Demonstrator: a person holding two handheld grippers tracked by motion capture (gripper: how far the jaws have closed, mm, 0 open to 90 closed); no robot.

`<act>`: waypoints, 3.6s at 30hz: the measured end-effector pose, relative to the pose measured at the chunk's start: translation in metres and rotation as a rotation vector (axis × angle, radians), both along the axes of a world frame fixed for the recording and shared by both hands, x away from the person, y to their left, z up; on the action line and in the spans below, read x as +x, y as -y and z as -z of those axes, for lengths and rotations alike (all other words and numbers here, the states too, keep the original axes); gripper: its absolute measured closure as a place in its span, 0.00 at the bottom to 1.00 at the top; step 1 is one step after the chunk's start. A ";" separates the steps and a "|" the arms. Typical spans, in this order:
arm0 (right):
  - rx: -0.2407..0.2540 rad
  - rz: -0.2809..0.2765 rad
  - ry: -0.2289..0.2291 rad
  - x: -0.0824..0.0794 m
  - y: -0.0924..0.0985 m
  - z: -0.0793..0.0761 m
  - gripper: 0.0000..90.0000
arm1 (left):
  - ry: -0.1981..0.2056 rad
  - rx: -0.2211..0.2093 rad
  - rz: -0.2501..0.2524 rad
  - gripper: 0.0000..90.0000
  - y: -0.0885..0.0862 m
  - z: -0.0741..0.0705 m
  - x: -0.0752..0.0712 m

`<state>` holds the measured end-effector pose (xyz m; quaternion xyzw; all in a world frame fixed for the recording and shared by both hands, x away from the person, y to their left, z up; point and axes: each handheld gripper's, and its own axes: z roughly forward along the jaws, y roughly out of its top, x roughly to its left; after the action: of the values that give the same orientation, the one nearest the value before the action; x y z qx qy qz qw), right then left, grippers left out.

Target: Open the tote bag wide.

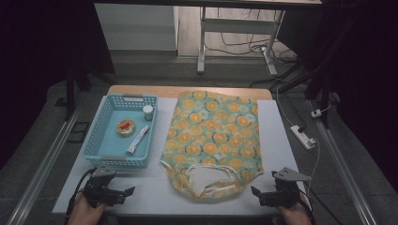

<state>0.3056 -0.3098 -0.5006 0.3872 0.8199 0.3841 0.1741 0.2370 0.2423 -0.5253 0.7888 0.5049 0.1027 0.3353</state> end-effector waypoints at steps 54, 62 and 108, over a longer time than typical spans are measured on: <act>0.021 -0.166 0.019 0.002 -0.023 -0.014 0.00 | 0.008 -0.040 0.042 0.03 -0.003 0.000 -0.003; -0.018 -0.267 -0.016 0.004 -0.045 -0.016 0.01 | -0.002 -0.044 0.038 0.03 -0.003 0.000 -0.002; -0.151 -0.606 -0.186 0.020 -0.158 0.000 0.39 | -0.010 -0.016 0.056 0.00 0.000 0.001 -0.001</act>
<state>0.3260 -0.1522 -0.5002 0.1448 0.9364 0.3196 0.0043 0.2362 0.2420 -0.5263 0.8003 0.4852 0.0852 0.3418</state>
